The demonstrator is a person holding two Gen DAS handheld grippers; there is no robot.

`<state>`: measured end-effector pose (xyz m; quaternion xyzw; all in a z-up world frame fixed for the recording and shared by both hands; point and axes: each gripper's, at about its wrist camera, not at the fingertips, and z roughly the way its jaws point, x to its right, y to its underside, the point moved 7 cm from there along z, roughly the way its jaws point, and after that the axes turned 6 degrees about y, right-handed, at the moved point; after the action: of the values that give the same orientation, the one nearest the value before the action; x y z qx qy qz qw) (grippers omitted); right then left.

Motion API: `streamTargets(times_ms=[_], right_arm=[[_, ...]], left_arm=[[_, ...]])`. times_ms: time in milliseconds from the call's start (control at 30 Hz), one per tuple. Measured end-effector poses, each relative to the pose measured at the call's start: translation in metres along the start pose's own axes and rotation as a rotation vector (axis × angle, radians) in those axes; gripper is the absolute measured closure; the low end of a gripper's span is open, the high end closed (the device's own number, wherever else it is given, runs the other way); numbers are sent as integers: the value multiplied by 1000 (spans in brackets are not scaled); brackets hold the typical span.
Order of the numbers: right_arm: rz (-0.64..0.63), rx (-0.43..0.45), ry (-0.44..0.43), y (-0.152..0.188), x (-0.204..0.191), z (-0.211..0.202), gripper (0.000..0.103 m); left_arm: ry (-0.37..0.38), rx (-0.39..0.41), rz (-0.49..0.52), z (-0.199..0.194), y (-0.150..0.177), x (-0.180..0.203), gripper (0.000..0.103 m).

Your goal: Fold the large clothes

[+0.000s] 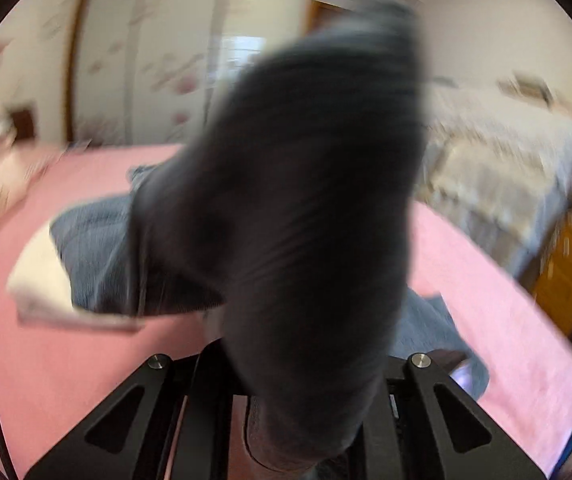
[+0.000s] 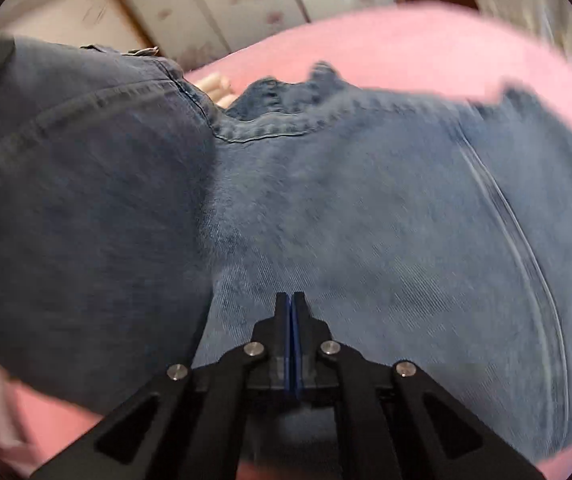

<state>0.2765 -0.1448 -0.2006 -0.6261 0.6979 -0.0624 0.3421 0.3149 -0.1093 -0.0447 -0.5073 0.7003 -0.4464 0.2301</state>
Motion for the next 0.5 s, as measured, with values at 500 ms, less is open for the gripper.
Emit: streamTargets(times_ms=[500], right_arm=[[289,123,323,65,188,-133,100]], left_arm=[[133,-294,202,137,110,146,87]])
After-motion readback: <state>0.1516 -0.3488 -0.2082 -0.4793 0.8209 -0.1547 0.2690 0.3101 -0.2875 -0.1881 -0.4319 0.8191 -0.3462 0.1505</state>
